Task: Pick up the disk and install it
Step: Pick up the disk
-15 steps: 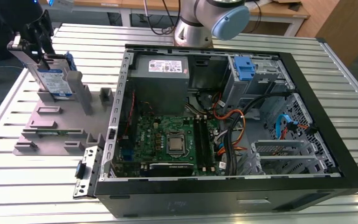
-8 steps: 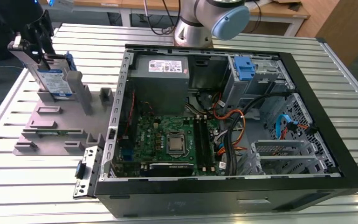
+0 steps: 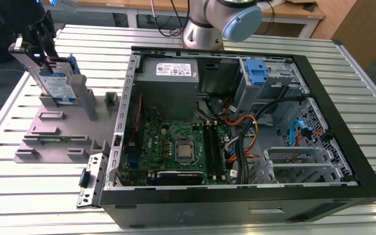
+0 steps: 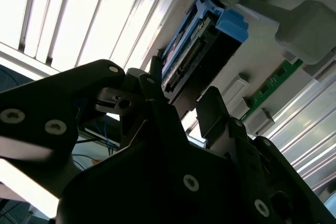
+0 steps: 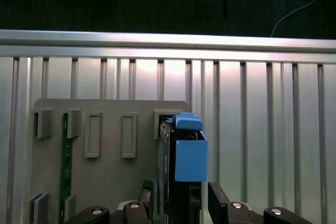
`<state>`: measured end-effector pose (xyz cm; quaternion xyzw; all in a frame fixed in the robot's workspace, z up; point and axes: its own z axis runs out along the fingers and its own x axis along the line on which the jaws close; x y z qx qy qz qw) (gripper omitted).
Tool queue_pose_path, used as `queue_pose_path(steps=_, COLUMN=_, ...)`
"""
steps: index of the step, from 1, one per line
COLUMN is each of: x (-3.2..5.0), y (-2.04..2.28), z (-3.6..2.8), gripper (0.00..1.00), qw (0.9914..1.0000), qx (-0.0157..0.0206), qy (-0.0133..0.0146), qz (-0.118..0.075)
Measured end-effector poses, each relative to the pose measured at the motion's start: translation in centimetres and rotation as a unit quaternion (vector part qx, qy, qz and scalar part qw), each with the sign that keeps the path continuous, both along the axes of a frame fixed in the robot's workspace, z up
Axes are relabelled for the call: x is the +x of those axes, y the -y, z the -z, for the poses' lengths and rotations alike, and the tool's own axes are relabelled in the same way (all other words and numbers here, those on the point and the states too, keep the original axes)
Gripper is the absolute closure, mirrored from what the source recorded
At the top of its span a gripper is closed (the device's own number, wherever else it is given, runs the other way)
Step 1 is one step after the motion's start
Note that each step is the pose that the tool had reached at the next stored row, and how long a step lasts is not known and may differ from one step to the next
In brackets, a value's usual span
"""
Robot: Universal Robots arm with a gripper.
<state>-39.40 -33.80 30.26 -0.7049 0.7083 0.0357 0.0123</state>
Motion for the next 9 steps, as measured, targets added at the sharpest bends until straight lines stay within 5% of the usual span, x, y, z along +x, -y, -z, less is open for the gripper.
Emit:
queue_pose_path(steps=4, x=-0.08, y=0.01, z=0.02, gripper=0.47, qw=0.99998, qx=0.0056, qy=0.0038, qz=0.000)
queue_pose_path(steps=9, x=-0.09, y=0.01, z=0.02, gripper=0.47, qw=0.99997, qx=0.0058, qy=0.0041, qz=0.000)
